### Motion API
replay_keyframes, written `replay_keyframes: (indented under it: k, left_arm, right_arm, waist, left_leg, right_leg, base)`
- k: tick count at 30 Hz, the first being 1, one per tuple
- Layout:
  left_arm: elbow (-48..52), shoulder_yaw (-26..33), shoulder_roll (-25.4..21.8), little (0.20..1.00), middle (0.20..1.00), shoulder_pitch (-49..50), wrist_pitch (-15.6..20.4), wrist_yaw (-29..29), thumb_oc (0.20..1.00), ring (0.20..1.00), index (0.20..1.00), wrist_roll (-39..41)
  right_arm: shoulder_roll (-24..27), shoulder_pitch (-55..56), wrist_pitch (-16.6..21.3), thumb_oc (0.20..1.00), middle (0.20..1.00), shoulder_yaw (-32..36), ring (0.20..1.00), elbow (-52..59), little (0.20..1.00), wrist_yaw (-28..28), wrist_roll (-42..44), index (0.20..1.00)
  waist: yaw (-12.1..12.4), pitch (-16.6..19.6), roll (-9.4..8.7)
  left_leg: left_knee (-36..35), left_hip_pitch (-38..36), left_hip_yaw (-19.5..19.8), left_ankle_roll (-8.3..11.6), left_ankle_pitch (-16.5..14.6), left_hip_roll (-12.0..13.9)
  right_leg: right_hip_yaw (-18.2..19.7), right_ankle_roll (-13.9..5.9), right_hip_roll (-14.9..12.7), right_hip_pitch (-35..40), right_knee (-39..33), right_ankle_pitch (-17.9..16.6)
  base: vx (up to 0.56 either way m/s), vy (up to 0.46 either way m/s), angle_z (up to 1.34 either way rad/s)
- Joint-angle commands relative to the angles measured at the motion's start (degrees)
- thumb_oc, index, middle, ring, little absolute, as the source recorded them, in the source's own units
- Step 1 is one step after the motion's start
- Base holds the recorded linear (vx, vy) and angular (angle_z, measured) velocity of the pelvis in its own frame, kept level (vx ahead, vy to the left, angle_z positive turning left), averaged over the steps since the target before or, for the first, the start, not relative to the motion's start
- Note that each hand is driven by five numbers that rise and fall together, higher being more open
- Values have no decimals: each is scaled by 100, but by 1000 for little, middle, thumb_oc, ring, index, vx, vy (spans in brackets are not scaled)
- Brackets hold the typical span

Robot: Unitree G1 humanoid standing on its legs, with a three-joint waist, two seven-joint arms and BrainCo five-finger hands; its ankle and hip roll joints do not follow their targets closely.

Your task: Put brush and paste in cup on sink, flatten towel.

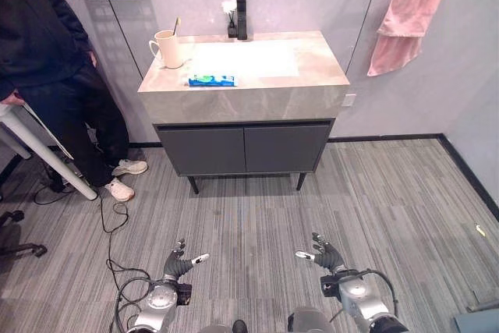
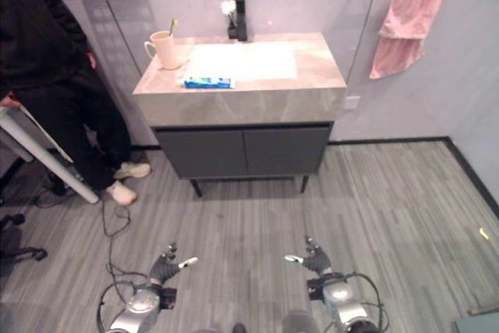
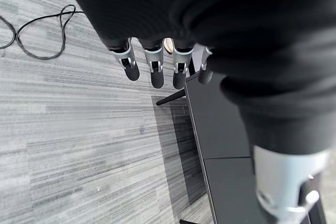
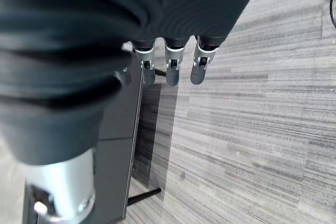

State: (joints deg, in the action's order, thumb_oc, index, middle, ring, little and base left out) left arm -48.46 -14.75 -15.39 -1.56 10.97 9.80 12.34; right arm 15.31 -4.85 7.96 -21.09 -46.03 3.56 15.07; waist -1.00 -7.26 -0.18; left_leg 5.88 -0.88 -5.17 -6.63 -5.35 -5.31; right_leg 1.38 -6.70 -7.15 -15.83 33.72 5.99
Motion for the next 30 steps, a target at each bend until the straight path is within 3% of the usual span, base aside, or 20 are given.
replay_keyframes:
  k: [1,7,10,13,15,16,18,19,21,23,24,25,26,28,29,30]
  left_arm:
    - [240,110,-226,1000,1000,-134,201,6,1000,1000,1000,-207]
    - [-54,133,-106,1000,1000,-264,194,22,1000,1000,1000,-120]
    - [-121,101,-73,1000,1000,-283,193,15,1000,1000,1000,-135]
    - [-320,21,24,1000,1000,-318,174,-2,1000,1000,1000,-150]
    - [-355,14,55,1000,1000,-309,166,-35,1000,1000,1000,-121]
    - [-319,-7,63,1000,1000,-295,160,-41,1000,1000,1000,-141]
    - [-240,-99,55,1000,1000,-363,149,-95,1000,1000,1000,-79]
    - [-277,-146,63,1000,1000,-481,143,-67,1000,1000,1000,-43]
    - [-296,-223,83,1000,1000,-612,140,-56,1000,1000,1000,-16]
    - [-400,-272,130,1000,1000,-736,135,-40,1000,1000,1000,-44]
    - [-400,-272,130,1000,1000,-736,135,-40,1000,1000,1000,-44]
    - [-453,-313,142,1000,1000,-755,162,14,1000,1000,1000,-88]
    - [-455,-314,144,1000,1000,-753,164,15,1000,1000,1000,-89]
    - [-535,-319,150,1000,1000,-734,179,63,1000,1000,1000,-131]
    - [-535,-319,150,1000,1000,-734,179,63,1000,1000,1000,-131]
    - [-619,-301,162,1000,1000,-737,178,100,1000,1000,1000,-160]
  right_arm:
    - [-1,-211,252,1000,1000,42,1000,382,1000,23,132,1000]
    - [37,-298,248,1000,1000,68,1000,222,1000,87,110,1000]
    - [68,-279,236,1000,1000,86,1000,198,1000,75,75,1000]
    - [199,-181,215,1000,1000,59,1000,214,1000,58,-114,1000]
    - [288,-105,218,1000,1000,74,1000,248,1000,25,-160,1000]
    - [348,-72,216,1000,1000,60,1000,275,1000,-11,-228,1000]
    - [462,-53,216,1000,1000,89,1000,379,1000,7,-256,1000]
    - [499,-76,237,1000,1000,80,1000,449,1000,51,-246,1000]
    - [575,-92,228,1000,1000,52,1000,466,1000,116,-297,1000]
    - [619,-64,219,1000,1000,37,1000,399,1000,171,-380,1000]
    - [619,-64,219,1000,1000,37,1000,399,1000,171,-380,1000]
    - [643,15,224,1000,1000,28,1000,495,1000,184,-465,1000]
    - [643,19,224,1000,1000,28,1000,496,1000,184,-466,1000]
    - [638,69,214,1000,1000,-61,1000,488,1000,173,-581,1000]
    - [637,69,214,1000,1000,-61,1000,488,1000,173,-581,1000]
    - [631,84,218,1000,1000,-113,1000,464,1000,163,-670,1000]
  waist:
    - [-129,-105,-13]
    - [-337,-156,-101]
    - [-396,-136,-93]
    - [-433,144,-30]
    - [-455,223,20]
    - [-472,243,62]
    - [-448,165,-24]
    - [-466,88,-122]
    - [-408,-25,-229]
    - [-360,-19,-286]
    - [-360,-16,-288]
    - [-313,43,-320]
    - [-312,42,-325]
    - [-229,41,-280]
    - [-228,35,-282]
    - [-176,30,-245]
  left_leg:
    - [-50,-252,120,300,-208,-124]
    - [-156,-669,395,394,-441,-273]
    - [-228,-848,517,447,-459,-228]
    - [-246,-1076,697,628,-337,-11]
    - [56,-1070,779,827,-76,108]
    - [581,-925,770,1034,331,178]
    - [1726,-260,688,1451,988,262]
    - [2332,49,462,1545,1229,434]
    - [2470,332,59,1391,1102,638]
    - [1905,714,-595,1231,869,1010]
    - [1901,715,-596,1231,872,1008]
    - [1038,1090,-835,1116,637,1047]
    - [1017,1069,-840,1114,639,1036]
    - [282,1235,-791,1180,1002,1151]
    - [274,1225,-793,1180,1005,1149]
    - [-121,1304,-665,1261,1326,1231]
  right_leg:
    - [-183,-93,189,-73,-1352,-973]
    - [-347,-307,256,-315,-2811,-1590]
    - [-336,-298,298,-301,-2948,-1684]
    - [-309,-129,539,-80,-2917,-1615]
    - [-377,-23,674,106,-2971,-1511]
    - [-456,60,738,260,-3037,-1462]
    - [-535,190,669,538,-3151,-1346]
    - [-592,269,586,641,-3178,-1307]
    - [-647,359,555,887,-3277,-1165]
    - [-721,315,464,1146,-3388,-1035]
    - [-721,314,462,1143,-3388,-1034]
    - [-745,229,408,1344,-3473,-900]
    - [-743,224,400,1355,-3473,-891]
    - [-658,204,454,1557,-3518,-773]
    - [-657,203,452,1564,-3520,-773]
    - [-594,201,506,1698,-3551,-694]
  base:
    - [193,45,-3]
    - [265,-16,13]
    - [260,-70,22]
    - [380,-143,53]
    - [369,-171,41]
    - [297,-159,29]
    - [226,-182,26]
    - [199,-208,30]
    - [198,-178,29]
    - [208,-80,13]
    - [384,-2,17]
    - [292,17,20]
    - [391,45,10]
    - [201,62,-9]
    - [242,75,-26]
    - [247,70,-36]
